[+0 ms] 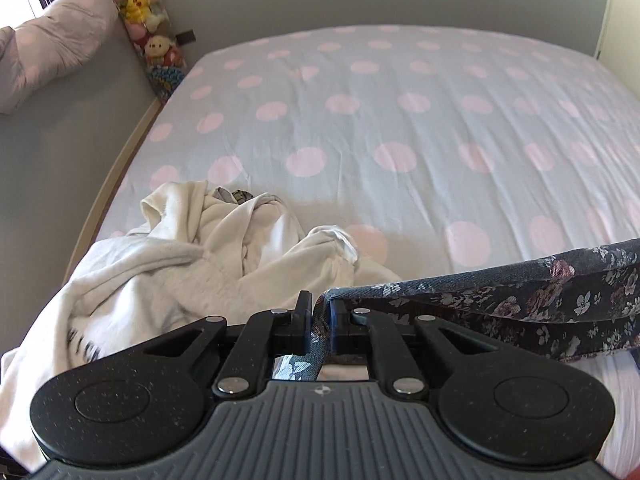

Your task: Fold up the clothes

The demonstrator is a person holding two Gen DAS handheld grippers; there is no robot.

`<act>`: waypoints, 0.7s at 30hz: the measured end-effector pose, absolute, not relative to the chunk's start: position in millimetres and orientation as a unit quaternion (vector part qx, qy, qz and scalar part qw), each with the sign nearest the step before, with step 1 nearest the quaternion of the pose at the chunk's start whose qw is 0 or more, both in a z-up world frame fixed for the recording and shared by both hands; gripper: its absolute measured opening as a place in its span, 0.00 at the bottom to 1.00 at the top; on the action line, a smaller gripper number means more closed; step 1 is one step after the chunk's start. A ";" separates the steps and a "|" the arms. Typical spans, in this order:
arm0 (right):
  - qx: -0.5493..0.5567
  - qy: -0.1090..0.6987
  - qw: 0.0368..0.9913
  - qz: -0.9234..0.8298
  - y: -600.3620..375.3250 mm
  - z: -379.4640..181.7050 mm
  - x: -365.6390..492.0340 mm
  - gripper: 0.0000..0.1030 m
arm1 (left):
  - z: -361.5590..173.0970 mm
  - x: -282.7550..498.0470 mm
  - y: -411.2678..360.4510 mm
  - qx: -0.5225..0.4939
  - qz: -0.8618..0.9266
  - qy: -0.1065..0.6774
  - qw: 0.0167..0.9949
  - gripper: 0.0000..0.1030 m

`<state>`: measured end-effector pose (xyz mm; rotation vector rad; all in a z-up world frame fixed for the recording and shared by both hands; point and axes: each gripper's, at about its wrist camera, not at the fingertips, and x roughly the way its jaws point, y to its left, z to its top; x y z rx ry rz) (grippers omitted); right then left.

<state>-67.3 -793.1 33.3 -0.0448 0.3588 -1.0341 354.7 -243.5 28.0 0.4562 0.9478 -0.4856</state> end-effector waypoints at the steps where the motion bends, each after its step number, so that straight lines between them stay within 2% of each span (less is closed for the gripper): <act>1: -0.022 0.181 0.851 -0.492 -805.1 24.7 -51.4 0.06 | 20.0 365.9 -253.6 0.219 -0.224 0.455 0.834 0.06; 8: -0.021 0.251 0.832 -0.495 -884.1 -36.4 49.3 0.06 | -36.7 429.5 -330.7 0.266 -0.202 0.470 0.817 0.06; 14: -0.016 0.314 0.816 -0.485 -926.4 -88.0 100.0 0.06 | -94.5 466.9 -375.6 0.295 -0.197 0.490 0.797 0.07; 19: -0.013 0.356 0.809 -0.467 -930.8 -112.4 111.4 0.07 | -122.8 479.6 -381.7 0.313 -0.202 0.490 0.788 0.21; 21: -0.005 0.357 0.808 -0.469 -929.0 -117.6 110.2 0.10 | -120.2 484.7 -374.4 0.300 -0.206 0.492 0.791 0.33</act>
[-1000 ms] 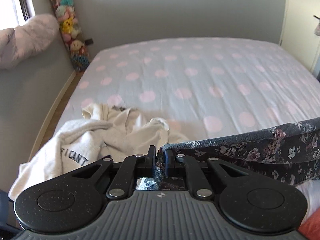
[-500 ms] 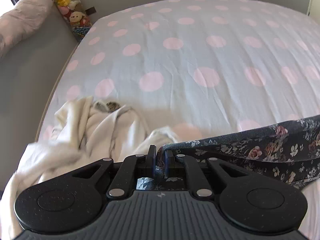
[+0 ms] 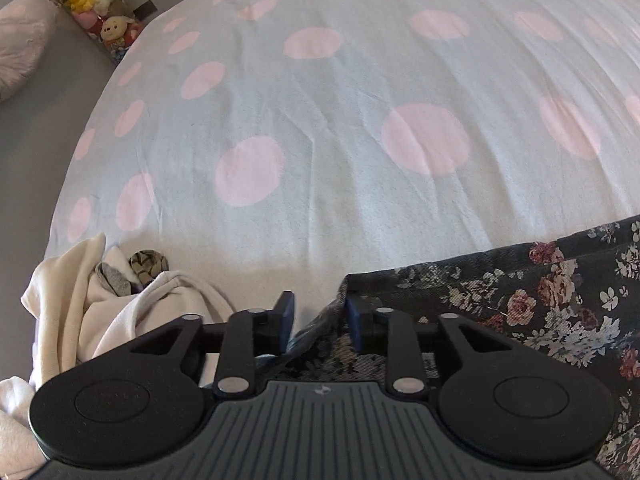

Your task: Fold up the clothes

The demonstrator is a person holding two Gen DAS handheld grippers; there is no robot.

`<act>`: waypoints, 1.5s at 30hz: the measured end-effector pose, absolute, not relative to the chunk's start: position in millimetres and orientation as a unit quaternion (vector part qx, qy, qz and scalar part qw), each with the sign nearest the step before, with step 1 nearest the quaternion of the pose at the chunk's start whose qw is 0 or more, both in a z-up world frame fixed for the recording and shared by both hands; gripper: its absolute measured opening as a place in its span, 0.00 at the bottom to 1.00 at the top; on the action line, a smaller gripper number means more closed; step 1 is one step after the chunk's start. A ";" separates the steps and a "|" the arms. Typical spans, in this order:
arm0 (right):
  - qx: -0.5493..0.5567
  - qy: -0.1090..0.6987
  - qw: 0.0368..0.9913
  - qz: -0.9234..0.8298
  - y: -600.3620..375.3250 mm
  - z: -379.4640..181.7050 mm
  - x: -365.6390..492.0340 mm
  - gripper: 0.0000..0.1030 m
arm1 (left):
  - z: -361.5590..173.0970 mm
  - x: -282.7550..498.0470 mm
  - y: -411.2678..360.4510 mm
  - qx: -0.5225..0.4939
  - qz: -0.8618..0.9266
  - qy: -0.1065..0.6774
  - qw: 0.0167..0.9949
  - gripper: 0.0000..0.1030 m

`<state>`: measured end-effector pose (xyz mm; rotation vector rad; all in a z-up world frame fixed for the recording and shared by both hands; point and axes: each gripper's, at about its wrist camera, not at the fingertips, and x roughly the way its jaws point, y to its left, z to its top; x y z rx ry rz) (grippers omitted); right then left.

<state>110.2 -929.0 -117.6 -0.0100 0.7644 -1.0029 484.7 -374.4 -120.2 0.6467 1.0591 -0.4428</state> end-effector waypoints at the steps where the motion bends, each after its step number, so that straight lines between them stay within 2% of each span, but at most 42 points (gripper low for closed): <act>1: -0.008 0.355 0.808 -0.470 -924.9 -116.8 109.1 0.11 | -114.8 485.9 -369.6 0.294 -0.206 0.490 0.795 0.36; 3: -0.018 0.352 0.807 -0.474 -917.7 -112.8 105.8 0.19 | -101.7 485.8 -358.6 0.286 -0.206 0.480 0.803 0.45; 5: -0.017 0.341 0.811 -0.476 -909.6 -101.9 98.9 0.22 | -86.3 482.5 -346.9 0.279 -0.198 0.465 0.816 0.45; 13: 0.017 0.320 0.841 -0.437 -854.5 -51.4 50.2 0.24 | -32.5 431.1 -290.7 0.203 -0.226 0.456 0.836 0.45; 17: 0.035 0.315 0.857 -0.407 -811.7 -33.8 8.8 0.32 | -35.0 379.7 -276.7 0.178 -0.275 0.473 0.818 0.46; 24: 0.099 0.314 0.869 -0.370 -729.2 -37.6 -63.6 0.36 | -74.6 296.2 -260.8 0.121 -0.335 0.504 0.787 0.49; 31: 0.152 0.313 0.877 -0.332 -655.2 -62.7 -95.2 0.40 | -104.5 223.3 -285.7 0.190 -0.388 0.449 0.782 0.50; 36: 0.186 0.307 0.868 -0.342 -638.5 -80.8 -106.2 0.50 | -125.1 193.1 -313.5 0.261 -0.404 0.405 0.778 0.57; 38: 0.200 0.300 0.863 -0.353 -639.7 -85.3 -110.4 0.50 | -139.6 185.2 -326.0 0.300 -0.407 0.393 0.768 0.57; 42: 0.217 0.287 0.866 -0.346 -644.5 -90.9 -112.3 0.50 | -168.3 178.7 -345.8 0.361 -0.397 0.376 0.755 0.57; 44: 0.214 0.301 0.864 -0.343 -646.0 -95.9 -107.3 0.50 | -174.4 184.4 -348.8 0.355 -0.389 0.376 0.762 0.56; 45: 0.215 0.307 0.863 -0.338 -647.1 -97.9 -104.6 0.50 | -173.3 189.9 -349.6 0.341 -0.387 0.383 0.767 0.50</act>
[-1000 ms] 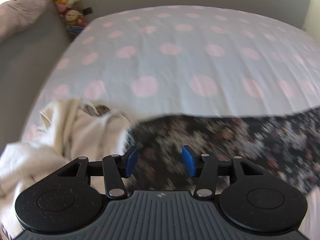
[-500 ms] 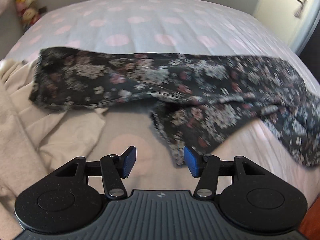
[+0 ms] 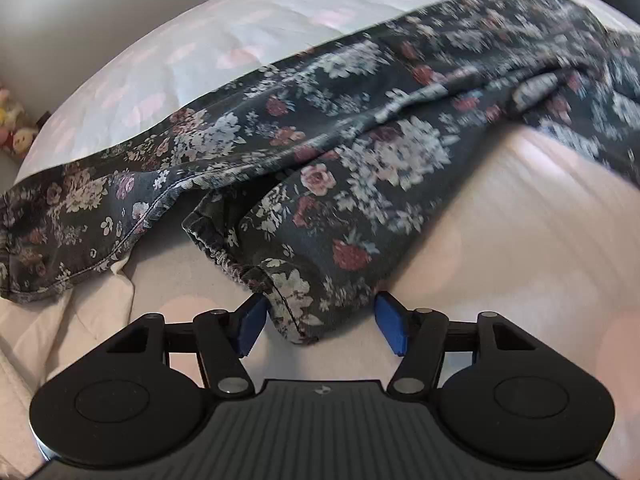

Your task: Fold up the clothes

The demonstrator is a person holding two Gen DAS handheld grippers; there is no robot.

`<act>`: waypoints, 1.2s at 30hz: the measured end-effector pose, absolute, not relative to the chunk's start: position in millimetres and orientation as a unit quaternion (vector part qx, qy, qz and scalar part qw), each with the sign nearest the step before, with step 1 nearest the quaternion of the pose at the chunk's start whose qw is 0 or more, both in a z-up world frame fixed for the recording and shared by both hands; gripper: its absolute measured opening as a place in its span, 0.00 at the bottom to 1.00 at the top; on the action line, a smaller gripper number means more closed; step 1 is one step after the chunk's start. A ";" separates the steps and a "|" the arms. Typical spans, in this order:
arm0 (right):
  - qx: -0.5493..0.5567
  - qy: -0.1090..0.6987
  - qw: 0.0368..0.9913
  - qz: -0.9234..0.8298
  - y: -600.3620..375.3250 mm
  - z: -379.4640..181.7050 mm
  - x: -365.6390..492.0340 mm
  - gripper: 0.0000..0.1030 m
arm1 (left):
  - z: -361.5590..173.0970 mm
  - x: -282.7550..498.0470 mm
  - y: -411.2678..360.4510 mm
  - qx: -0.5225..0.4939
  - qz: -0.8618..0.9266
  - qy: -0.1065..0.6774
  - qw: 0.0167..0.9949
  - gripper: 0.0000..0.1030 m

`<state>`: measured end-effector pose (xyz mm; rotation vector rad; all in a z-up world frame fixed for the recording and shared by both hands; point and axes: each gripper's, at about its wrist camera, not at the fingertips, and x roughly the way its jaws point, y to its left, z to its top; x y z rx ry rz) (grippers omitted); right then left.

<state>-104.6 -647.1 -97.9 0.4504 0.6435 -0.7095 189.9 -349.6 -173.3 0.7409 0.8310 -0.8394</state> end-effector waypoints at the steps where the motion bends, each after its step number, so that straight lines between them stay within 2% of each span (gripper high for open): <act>1: 0.216 0.310 0.862 -0.337 -648.1 -99.3 -102.8 0.50 | -170.4 195.2 -349.7 0.329 -0.381 0.391 0.770 0.45; 3: 0.219 0.314 0.861 -0.336 -650.2 -101.7 -100.0 0.50 | -159.3 202.6 -348.4 0.309 -0.376 0.402 0.776 0.19; 6: 0.230 0.313 0.859 -0.334 -653.9 -103.8 -101.3 0.50 | -134.0 208.3 -343.7 0.283 -0.383 0.407 0.779 0.13; 15: 0.254 0.290 0.860 -0.335 -656.1 -99.7 -111.7 0.50 | -11.3 207.7 -311.1 0.199 -0.421 0.380 0.800 0.08; 21: 0.254 0.283 0.862 -0.335 -654.2 -97.0 -114.3 0.50 | 38.4 217.4 -270.8 0.165 -0.397 0.402 0.809 0.07; 27: 0.257 0.276 0.863 -0.336 -654.7 -95.7 -116.7 0.50 | 43.7 251.4 -211.9 0.164 -0.296 0.437 0.833 0.07; 36: 0.258 0.278 0.862 -0.336 -654.5 -95.3 -117.7 0.50 | -35.2 298.9 -145.3 0.162 -0.189 0.541 0.803 0.07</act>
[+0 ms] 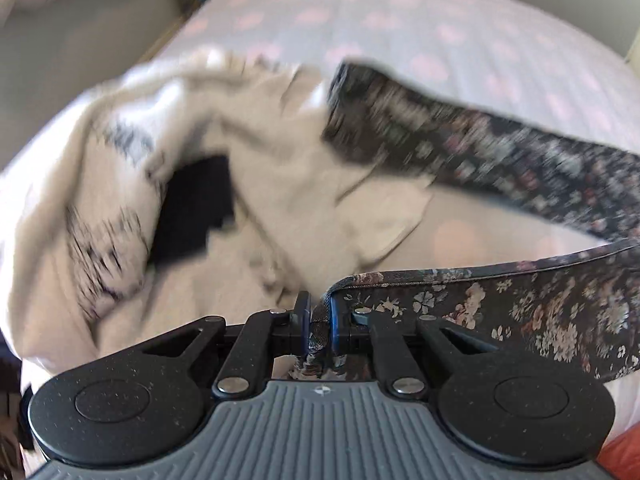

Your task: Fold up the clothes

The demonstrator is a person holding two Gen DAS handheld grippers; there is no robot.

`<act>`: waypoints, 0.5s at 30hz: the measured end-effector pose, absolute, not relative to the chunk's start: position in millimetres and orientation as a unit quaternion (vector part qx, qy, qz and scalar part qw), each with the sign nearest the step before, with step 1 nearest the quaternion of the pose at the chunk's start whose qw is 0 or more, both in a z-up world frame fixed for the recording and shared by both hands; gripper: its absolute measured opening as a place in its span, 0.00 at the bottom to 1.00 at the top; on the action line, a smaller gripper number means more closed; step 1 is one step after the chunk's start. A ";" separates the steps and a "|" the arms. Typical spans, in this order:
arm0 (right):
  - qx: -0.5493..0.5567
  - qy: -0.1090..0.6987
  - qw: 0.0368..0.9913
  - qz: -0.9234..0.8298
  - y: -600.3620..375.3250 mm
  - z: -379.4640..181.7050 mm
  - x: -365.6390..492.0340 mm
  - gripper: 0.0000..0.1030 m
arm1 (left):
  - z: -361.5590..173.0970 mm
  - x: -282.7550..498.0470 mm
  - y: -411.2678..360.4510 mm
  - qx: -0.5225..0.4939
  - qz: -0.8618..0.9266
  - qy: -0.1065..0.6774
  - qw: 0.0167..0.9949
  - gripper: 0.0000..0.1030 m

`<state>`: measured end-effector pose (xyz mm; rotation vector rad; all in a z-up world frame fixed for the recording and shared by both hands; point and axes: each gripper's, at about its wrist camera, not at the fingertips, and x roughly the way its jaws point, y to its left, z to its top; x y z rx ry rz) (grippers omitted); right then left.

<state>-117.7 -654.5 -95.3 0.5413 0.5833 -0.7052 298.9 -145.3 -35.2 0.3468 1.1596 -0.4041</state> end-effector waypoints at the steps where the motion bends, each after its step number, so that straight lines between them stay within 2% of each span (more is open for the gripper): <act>1: 0.258 0.279 0.862 -0.336 -654.5 -95.3 -118.0 0.50 | -45.1 301.1 -142.6 0.160 -0.185 0.551 0.798 0.07; 4: 0.269 0.272 0.859 -0.339 -658.0 -92.6 -125.1 0.50 | -68.9 303.2 -140.9 0.169 -0.183 0.558 0.792 0.09; 9: 0.301 0.247 0.855 -0.343 -673.8 -80.9 -146.3 0.50 | -70.4 292.1 -144.1 0.206 -0.198 0.533 0.797 0.21; 15: 0.143 0.333 0.873 -0.327 -700.8 -62.0 -154.9 0.50 | -40.1 265.6 -155.5 0.264 -0.274 0.489 0.785 0.31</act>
